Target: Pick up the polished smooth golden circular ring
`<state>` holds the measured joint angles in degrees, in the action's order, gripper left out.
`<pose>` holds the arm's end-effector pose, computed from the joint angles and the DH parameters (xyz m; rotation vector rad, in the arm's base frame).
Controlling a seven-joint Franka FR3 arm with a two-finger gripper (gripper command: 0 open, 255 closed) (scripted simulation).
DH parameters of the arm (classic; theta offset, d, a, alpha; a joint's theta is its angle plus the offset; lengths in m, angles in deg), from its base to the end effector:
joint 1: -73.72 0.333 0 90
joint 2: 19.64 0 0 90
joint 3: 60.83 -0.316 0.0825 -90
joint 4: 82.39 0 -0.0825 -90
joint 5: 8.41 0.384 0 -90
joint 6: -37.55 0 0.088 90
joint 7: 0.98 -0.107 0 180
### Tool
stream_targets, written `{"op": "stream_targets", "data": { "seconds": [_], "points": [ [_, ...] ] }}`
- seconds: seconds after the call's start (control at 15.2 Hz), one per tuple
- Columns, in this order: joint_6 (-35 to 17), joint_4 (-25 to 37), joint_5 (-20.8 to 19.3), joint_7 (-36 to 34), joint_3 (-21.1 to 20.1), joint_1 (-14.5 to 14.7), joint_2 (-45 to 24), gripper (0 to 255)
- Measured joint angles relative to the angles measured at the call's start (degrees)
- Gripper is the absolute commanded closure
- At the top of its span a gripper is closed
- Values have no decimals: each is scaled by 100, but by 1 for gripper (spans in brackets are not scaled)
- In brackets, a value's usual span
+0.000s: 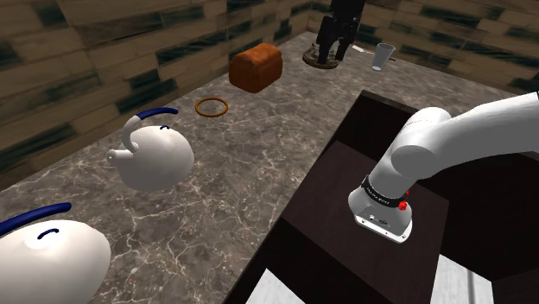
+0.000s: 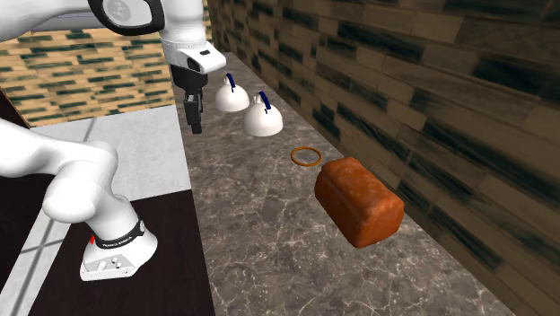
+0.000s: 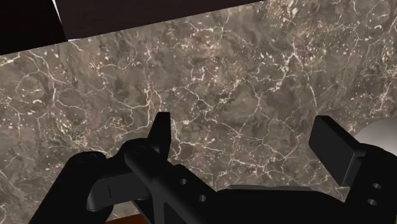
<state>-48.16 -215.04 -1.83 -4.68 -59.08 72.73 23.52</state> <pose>0.3081 -0.0047 0.5942 -3.0014 0.1482 0.1020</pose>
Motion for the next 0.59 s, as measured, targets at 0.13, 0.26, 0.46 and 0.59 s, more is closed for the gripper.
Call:
{"op": "stream_targets", "data": {
  "seconds": [0.13,0.26,0.46,0.59],
  "points": [
    [-76,-11,31,-81,-54,-1,-55,0],
    [-332,-32,131,-358,-234,-4,-253,0],
    [-775,29,275,-860,-546,-19,-686,0],
    [-1055,77,343,-1205,-747,-33,-965,0]
  ]
}}
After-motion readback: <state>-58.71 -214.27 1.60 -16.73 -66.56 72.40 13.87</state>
